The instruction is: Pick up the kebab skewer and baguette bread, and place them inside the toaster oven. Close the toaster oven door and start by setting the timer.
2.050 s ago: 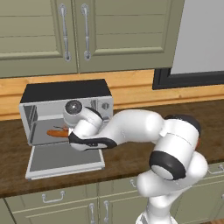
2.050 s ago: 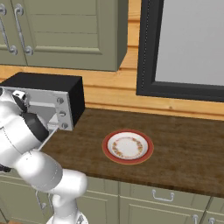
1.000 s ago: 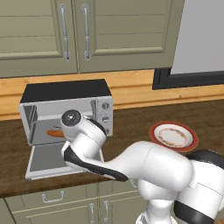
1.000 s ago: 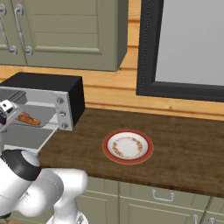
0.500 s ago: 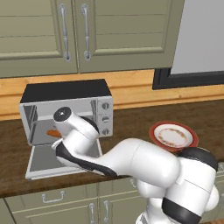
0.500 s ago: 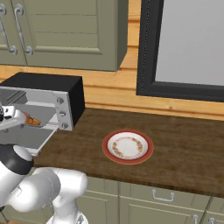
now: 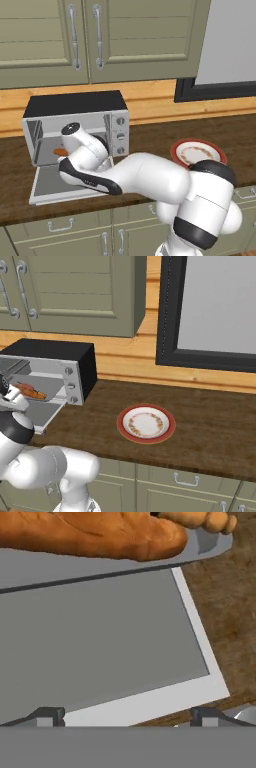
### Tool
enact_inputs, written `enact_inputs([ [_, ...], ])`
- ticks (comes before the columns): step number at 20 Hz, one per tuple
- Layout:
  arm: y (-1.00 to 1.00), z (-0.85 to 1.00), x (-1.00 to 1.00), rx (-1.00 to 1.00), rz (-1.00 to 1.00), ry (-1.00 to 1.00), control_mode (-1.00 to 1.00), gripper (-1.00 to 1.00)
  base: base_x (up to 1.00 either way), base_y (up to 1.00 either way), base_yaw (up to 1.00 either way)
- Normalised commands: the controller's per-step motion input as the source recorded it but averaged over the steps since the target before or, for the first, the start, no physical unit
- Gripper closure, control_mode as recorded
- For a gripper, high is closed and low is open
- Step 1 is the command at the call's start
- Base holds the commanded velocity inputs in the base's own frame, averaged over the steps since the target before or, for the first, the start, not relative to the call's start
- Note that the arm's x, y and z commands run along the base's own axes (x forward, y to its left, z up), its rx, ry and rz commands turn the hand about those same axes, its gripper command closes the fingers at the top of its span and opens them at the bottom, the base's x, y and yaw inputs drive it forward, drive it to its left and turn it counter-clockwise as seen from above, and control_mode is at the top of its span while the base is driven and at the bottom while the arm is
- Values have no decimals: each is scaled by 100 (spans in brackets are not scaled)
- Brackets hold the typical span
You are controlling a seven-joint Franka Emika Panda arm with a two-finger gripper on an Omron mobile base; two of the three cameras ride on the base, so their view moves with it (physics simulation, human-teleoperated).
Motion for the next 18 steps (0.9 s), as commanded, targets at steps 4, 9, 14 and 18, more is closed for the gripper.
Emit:
enact_inputs([
  [4,0,-47,1,14,-39,0,-100,-100,0,0,0],
  [9,-6,-33,8,10,-32,0,-100,-100,0,0,0],
  [14,-8,-18,29,7,-26,0,-100,-100,0,0,0],
  [18,-10,-10,35,5,-24,0,-100,-100,0,0,0],
])
